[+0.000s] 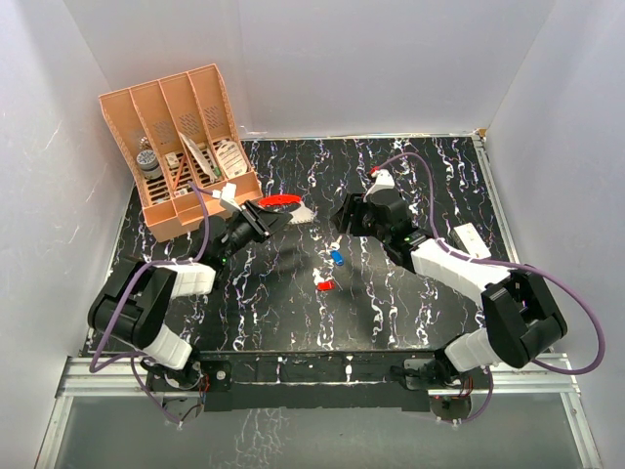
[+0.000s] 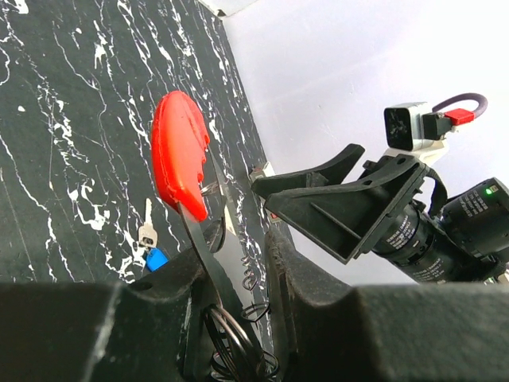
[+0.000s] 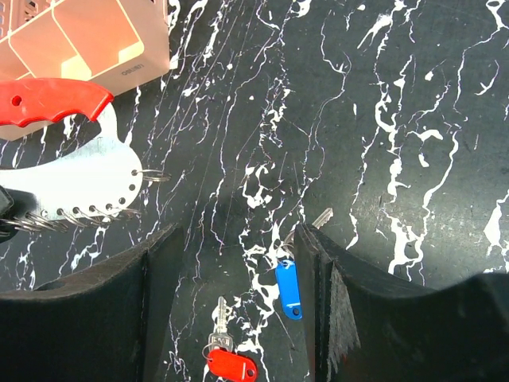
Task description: Put the keys on the keyring
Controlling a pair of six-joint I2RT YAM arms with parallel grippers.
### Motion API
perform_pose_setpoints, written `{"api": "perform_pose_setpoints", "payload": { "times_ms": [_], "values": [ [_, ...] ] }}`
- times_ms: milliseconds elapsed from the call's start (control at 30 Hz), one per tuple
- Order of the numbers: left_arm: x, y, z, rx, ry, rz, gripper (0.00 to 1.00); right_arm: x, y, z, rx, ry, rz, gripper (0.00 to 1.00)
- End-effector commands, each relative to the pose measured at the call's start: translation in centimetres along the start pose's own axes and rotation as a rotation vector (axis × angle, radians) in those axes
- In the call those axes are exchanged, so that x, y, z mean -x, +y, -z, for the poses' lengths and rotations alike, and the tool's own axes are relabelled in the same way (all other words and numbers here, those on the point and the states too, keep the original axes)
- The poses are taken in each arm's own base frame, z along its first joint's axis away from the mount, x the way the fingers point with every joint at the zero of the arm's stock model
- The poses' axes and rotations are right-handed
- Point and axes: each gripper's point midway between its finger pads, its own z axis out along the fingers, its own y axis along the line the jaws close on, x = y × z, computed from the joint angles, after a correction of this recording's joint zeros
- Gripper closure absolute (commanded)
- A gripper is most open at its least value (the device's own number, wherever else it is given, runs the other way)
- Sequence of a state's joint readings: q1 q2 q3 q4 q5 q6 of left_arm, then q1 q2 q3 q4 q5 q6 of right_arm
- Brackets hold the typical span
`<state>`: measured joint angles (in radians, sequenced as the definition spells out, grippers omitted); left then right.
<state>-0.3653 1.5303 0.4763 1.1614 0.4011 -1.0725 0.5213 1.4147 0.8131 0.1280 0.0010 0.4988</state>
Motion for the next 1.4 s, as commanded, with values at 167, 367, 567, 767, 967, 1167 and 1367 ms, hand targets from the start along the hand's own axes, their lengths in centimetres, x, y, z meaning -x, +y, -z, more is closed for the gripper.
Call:
{"api": "perform_pose_setpoints", "payload": {
  "times_ms": [167,367,567,767,967,1167,1367],
  "values": [
    [1.5,-2.7,-0.1,-0.137,-0.050,-0.163,1.00,1.6,0.7,1.0,0.034,-0.044,0.026,0.44],
    [1.7,-3.4,0.5,-0.176,-0.076,-0.235,1.00,1.5,1.0,1.4,0.052,-0.041,0.049,0.44],
    [1.4,-3.6,0.6,-0.204,-0.070,-0.243,1.00,1.3,1.2,1.6,0.070,-0.038,0.049,0.44],
    [1.4,-3.7,0.7,-0.213,-0.075,-0.244,1.00,1.3,1.9,1.7,0.106,-0.040,0.045,0.44],
    [1.5,-3.3,0.5,-0.185,-0.081,-0.211,1.00,1.4,2.2,1.8,0.126,-0.047,0.048,0.44],
    [2.5,-1.6,0.6,-0.060,-0.124,-0.158,1.00,0.3,2.3,1.7,0.148,0.000,0.071,0.44],
    [4.3,0.4,1.8,0.124,-0.210,-0.142,1.00,-3.8,3.0,1.5,0.193,0.193,0.130,0.49]
  ]
}}
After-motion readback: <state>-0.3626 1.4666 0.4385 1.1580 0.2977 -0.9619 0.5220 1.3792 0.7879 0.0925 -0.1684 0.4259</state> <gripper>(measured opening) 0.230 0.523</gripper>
